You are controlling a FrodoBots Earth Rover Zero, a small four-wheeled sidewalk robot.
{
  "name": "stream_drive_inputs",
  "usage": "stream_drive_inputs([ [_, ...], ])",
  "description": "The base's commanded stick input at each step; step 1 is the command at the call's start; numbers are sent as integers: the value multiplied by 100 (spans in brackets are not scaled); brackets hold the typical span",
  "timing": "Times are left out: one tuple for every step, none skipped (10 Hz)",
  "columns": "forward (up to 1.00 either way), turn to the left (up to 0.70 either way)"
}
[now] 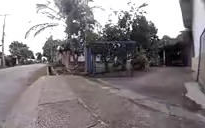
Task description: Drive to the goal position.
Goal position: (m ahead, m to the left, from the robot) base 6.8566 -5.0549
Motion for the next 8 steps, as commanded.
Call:
stream_drive_inputs([
  [0,0],
  [0,0],
  [0,0],
  [0,0],
  [0,0],
  [0,0],
  [0,0],
  [0,-45],
])
